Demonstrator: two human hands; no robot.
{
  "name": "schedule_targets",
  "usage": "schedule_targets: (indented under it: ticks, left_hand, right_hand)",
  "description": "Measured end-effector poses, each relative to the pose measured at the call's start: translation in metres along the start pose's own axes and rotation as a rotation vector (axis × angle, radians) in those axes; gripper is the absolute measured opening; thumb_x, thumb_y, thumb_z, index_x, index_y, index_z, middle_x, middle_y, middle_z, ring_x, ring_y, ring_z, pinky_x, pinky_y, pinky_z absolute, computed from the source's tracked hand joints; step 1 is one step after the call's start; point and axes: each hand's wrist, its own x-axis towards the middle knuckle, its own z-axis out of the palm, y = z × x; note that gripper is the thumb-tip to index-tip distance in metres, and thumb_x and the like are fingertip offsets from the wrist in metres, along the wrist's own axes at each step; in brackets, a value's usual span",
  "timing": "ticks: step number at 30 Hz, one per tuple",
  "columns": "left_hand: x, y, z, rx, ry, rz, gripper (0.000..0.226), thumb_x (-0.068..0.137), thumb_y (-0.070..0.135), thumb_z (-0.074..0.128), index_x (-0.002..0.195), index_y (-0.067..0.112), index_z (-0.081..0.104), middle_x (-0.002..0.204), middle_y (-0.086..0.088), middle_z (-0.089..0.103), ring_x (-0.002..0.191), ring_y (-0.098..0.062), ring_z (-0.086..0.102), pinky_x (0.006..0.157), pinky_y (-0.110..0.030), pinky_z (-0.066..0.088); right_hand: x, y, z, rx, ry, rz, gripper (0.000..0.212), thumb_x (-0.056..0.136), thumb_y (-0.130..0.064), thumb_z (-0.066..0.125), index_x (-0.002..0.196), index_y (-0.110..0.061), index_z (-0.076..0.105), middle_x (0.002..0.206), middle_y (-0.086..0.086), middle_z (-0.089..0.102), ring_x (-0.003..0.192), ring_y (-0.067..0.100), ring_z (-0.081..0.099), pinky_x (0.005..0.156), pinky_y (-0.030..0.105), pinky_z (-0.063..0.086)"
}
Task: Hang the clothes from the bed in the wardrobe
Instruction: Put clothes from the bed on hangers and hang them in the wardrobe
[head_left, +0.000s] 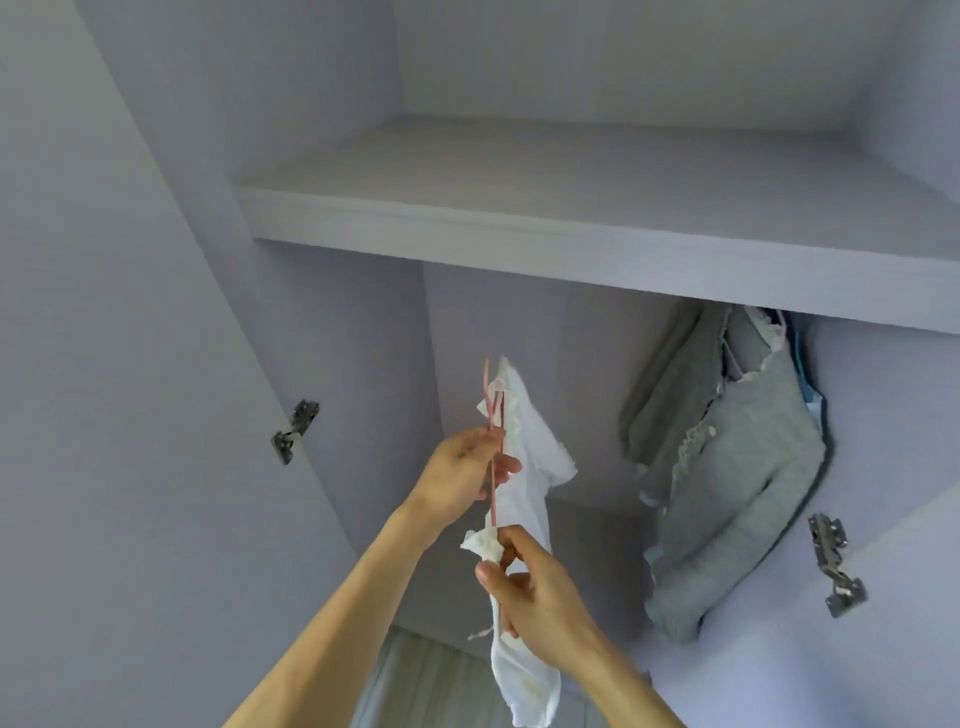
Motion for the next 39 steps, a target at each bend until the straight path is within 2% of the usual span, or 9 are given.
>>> schedule_targets:
  ticks: [2, 5, 10, 14, 17, 21, 24, 27, 39]
  left_hand:
    - [-0.019, -0.015, -0.011, -0.139, 0.090, -0.041, 0.028, 0.106, 0.023, 0.040, 0.111, 0.016, 0.067, 0.070, 0.002, 0.061, 0.062, -0.017, 0.060, 0.068, -0.032, 0.056]
    - [-0.058, -0.026, -0.041, -0.211, 0.253, -0.086, 0.029, 0.106, 0.022, 0.040, 0.107, 0.015, 0.069, 0.054, 0.009, 0.041, 0.048, -0.010, 0.035, 0.048, -0.025, 0.033]
    - [-0.168, -0.052, -0.105, -0.182, 0.444, -0.156, 0.024, 0.099, 0.032, 0.052, 0.097, 0.024, 0.074, 0.062, 0.008, 0.039, 0.049, -0.011, 0.029, 0.047, -0.024, 0.023]
    - [-0.279, -0.073, -0.132, -0.232, 0.494, -0.201, 0.022, 0.096, 0.036, 0.060, 0.095, 0.021, 0.076, 0.063, 0.003, 0.031, 0.053, -0.015, 0.020, 0.048, -0.026, 0.015]
    - [-0.360, -0.084, -0.131, -0.279, 0.556, -0.218, 0.022, 0.095, 0.035, 0.063, 0.096, 0.018, 0.077, 0.056, 0.007, 0.035, 0.049, -0.011, 0.020, 0.044, -0.021, 0.018]
    - [-0.466, -0.106, -0.111, -0.373, 0.739, -0.269, 0.019, 0.096, 0.031, 0.062, 0.099, 0.017, 0.075, 0.053, 0.012, 0.040, 0.046, -0.005, 0.026, 0.042, -0.017, 0.017]
    - [-0.541, -0.122, -0.080, -0.498, 0.903, -0.311, 0.017, 0.095, 0.036, 0.063, 0.094, 0.024, 0.075, 0.060, 0.010, 0.039, 0.050, -0.006, 0.024, 0.042, -0.018, 0.016]
    - [-0.610, -0.130, -0.041, -0.583, 1.068, -0.342, 0.013, 0.094, 0.034, 0.065, 0.091, 0.026, 0.074, 0.064, 0.007, 0.042, 0.052, -0.008, 0.025, 0.044, -0.020, 0.016]
    - [-0.807, -0.102, 0.170, -1.121, 1.799, -0.165, 0.016, 0.100, 0.029, 0.054, 0.097, 0.019, 0.067, 0.064, 0.009, 0.033, 0.055, -0.006, 0.006, 0.041, -0.015, 0.003]
  right_hand:
    - [-0.003, -0.005, 0.024, 0.018, -0.114, -0.013, 0.010, 0.096, -0.031, 0.061, 0.094, -0.033, 0.051, 0.079, -0.015, 0.060, 0.055, 0.008, 0.053, 0.066, 0.025, 0.048]
    - [-0.006, -0.020, 0.057, 0.014, -0.272, -0.055, 0.017, 0.092, -0.036, 0.066, 0.104, -0.035, 0.055, 0.089, -0.013, 0.066, 0.055, 0.009, 0.059, 0.065, 0.020, 0.048]
    - [-0.003, -0.032, 0.090, -0.049, -0.049, -0.236, 0.027, 0.087, -0.057, 0.063, 0.109, -0.042, 0.056, 0.097, -0.016, 0.063, 0.081, 0.008, 0.063, 0.067, 0.015, 0.048]
    - [0.003, -0.050, 0.127, -0.388, -0.020, -0.642, 0.058, 0.092, -0.056, 0.053, 0.137, -0.019, 0.050, 0.139, 0.000, 0.046, 0.126, 0.019, 0.045, 0.103, 0.037, 0.042]
    - [-0.021, -0.060, 0.190, -0.562, -0.147, -0.852, 0.067, 0.091, -0.058, 0.051, 0.147, -0.024, 0.042, 0.154, 0.014, 0.033, 0.139, 0.035, 0.035, 0.108, 0.050, 0.033]
    - [-0.084, -0.069, 0.270, -0.450, -0.349, -1.060, 0.042, 0.101, -0.056, 0.033, 0.113, -0.027, 0.061, 0.126, 0.003, 0.061, 0.127, 0.033, 0.047, 0.098, 0.049, 0.037]
    - [-0.143, -0.075, 0.316, -0.356, -0.461, -1.183, 0.036, 0.101, -0.042, 0.041, 0.096, -0.021, 0.069, 0.103, -0.002, 0.067, 0.103, 0.028, 0.059, 0.091, 0.046, 0.037]
    - [-0.207, -0.079, 0.358, -0.246, -0.578, -1.358, 0.015, 0.095, -0.025, 0.057, 0.093, -0.017, 0.069, 0.095, 0.001, 0.069, 0.090, 0.031, 0.064, 0.083, 0.049, 0.044]
    - [-0.511, -0.095, 0.404, 0.078, -1.371, -1.615, 0.022, 0.088, -0.037, 0.061, 0.093, -0.017, 0.069, 0.089, 0.002, 0.072, 0.090, 0.031, 0.065, 0.083, 0.042, 0.041]
